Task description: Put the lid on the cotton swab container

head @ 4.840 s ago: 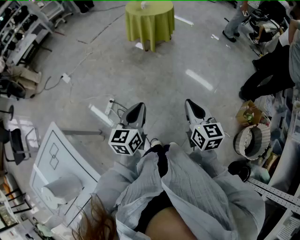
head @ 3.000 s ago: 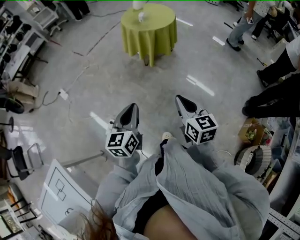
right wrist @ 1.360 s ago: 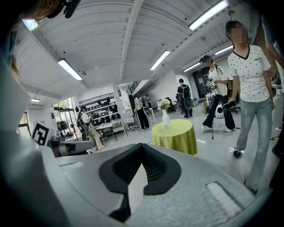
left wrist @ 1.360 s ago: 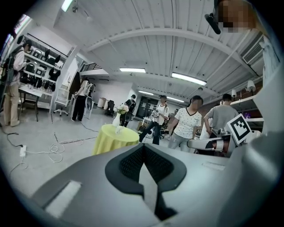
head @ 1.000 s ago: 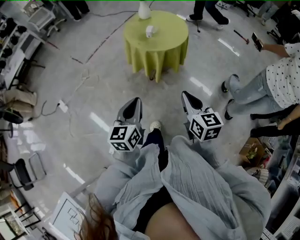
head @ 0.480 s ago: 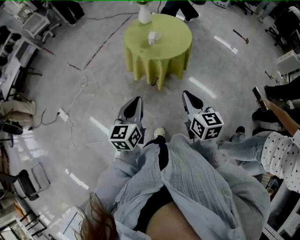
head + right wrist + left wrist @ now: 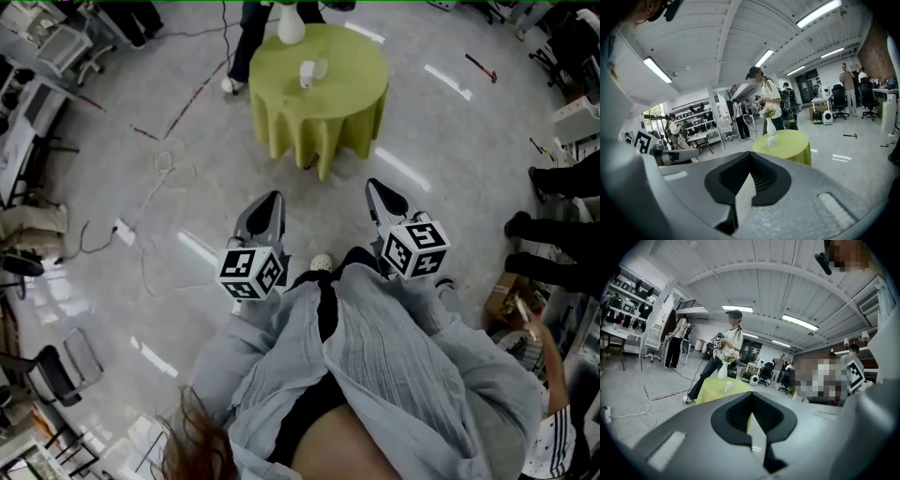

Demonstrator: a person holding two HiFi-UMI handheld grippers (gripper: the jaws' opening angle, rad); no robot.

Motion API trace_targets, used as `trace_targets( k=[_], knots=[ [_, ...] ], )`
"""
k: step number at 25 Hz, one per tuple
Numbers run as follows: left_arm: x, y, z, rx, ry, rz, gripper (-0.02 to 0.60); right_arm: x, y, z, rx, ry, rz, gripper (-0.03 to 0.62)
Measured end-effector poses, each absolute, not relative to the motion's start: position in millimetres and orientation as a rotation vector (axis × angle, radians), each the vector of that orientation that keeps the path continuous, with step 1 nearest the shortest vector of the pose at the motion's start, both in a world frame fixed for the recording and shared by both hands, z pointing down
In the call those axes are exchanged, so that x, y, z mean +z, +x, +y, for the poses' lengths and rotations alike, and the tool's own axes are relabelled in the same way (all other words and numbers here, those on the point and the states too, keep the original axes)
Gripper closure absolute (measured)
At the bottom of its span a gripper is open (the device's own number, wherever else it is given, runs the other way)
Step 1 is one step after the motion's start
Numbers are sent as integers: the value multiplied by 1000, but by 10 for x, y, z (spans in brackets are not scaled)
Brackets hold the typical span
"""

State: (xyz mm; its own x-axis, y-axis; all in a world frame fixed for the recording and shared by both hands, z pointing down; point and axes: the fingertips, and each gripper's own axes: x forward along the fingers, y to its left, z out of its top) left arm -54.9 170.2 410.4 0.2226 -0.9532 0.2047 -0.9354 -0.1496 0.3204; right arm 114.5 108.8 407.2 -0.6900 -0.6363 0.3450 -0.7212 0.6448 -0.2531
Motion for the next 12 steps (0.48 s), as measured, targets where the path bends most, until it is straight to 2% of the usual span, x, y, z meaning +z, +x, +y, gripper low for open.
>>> trace_targets(
  k=[12],
  knots=[
    [4275,-661,1326,-46,2077,-1740,566,4188,1043,639,592,1083,-2617,592]
  ],
)
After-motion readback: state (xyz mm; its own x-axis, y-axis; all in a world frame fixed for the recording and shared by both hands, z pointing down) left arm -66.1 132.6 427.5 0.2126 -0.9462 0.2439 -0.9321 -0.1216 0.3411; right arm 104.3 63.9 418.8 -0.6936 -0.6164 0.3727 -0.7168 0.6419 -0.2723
